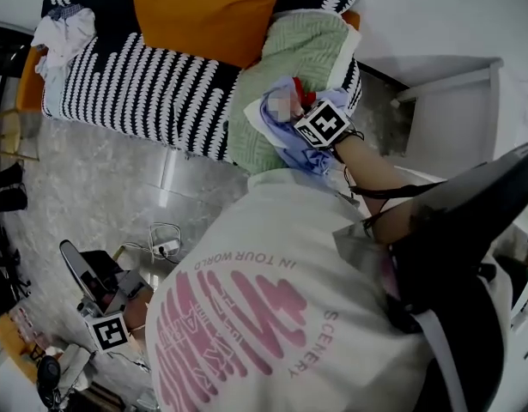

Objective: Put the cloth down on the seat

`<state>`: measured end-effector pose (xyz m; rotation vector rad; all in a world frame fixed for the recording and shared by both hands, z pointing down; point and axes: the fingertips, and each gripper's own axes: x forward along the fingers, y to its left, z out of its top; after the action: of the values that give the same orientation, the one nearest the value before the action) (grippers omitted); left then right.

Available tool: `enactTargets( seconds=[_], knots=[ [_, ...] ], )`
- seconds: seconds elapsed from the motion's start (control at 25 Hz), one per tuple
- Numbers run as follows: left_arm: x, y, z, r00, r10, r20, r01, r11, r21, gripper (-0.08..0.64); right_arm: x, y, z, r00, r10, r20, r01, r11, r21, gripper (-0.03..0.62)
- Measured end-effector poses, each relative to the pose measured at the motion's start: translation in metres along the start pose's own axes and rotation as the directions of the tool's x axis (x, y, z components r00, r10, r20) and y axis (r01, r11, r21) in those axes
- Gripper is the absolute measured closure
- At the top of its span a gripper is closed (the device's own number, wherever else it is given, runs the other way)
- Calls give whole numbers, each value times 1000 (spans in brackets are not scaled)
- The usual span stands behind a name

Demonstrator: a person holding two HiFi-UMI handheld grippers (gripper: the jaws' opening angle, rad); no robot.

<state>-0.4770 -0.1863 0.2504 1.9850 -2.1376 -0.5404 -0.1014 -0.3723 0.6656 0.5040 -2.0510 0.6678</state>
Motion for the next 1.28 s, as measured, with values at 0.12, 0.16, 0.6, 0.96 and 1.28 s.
enactTargets(
  seconds=[0.12,0.16,0.6,0.96,1.28],
  knots=[
    [-1,5,-5,1000,10,-9,-10,1000,-7,551,7,1,4,1000,-4,3,4,1000,6,486],
    [-3,6,-7,1000,17,-10,-17,1000,-11,551,8,1,4,1000,-5,4,5,1000,9,486],
    [-8,-9,-6,998,-51,20,51,999,-5,551,19,2,4,999,-38,4,39,999,-24,448],
    [-24,-31,6,983,-163,84,155,983,95,551,20,1,6,997,-55,-48,55,998,9,451],
    [-46,-29,13,981,-153,119,144,986,79,551,24,4,7,996,-72,-46,73,997,14,446]
  ],
)
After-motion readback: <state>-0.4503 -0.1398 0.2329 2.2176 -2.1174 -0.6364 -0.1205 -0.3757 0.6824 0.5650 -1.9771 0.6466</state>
